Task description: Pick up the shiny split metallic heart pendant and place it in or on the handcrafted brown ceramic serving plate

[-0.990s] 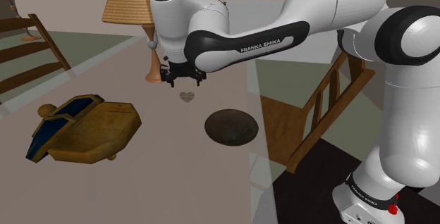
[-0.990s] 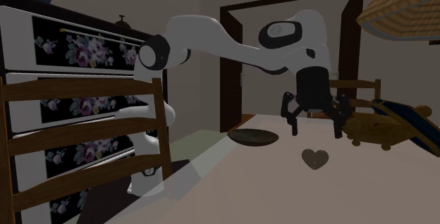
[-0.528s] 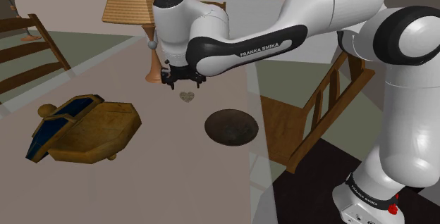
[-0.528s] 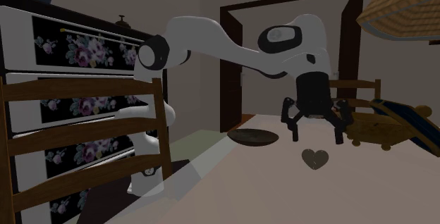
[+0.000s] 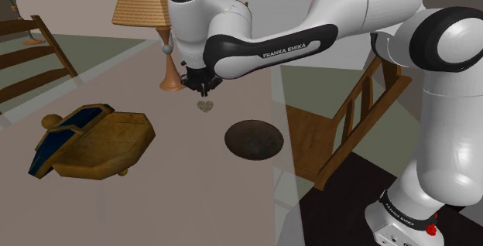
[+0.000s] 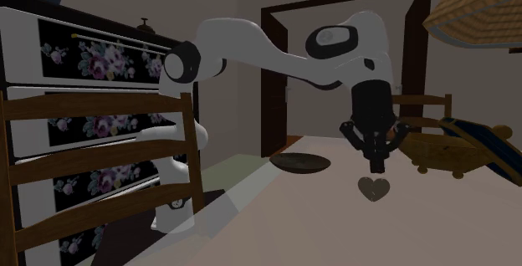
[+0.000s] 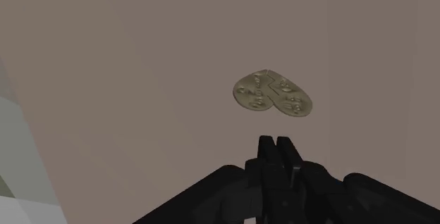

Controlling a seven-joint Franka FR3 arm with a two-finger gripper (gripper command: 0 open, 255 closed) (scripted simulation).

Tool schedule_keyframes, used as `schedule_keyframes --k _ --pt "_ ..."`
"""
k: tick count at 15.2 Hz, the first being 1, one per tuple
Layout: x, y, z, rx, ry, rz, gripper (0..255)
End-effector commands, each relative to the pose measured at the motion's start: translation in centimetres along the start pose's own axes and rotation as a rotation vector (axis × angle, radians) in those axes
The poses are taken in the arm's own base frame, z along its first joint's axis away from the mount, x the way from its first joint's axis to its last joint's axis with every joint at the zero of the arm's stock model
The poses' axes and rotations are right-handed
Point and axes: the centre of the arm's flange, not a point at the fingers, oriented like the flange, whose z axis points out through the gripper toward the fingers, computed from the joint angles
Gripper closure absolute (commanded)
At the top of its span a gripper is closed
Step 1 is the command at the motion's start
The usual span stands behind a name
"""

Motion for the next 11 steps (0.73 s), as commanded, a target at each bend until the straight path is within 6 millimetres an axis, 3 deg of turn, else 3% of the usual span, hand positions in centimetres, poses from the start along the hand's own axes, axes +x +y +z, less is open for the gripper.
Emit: schedule_keyframes --k 1,4,5,6,9,11 --pt "-0.3 -0.5 2.9 -0.031 -0.038 -0.014 255" --pt "0.2 -1.2 2.7 -0.032 -0.038 -0.014 255" --pt "1.6 0.1 -1.4 0.006 0.015 0.014 255" --pt "1.6 0.1 -1.4 0.006 0.015 0.014 0" --pt "-1.5 -0.6 -0.4 -0.029 -0.035 -0.012 0" --pt "-1.7 -0.6 0.2 -0.031 -0.037 -0.013 0"
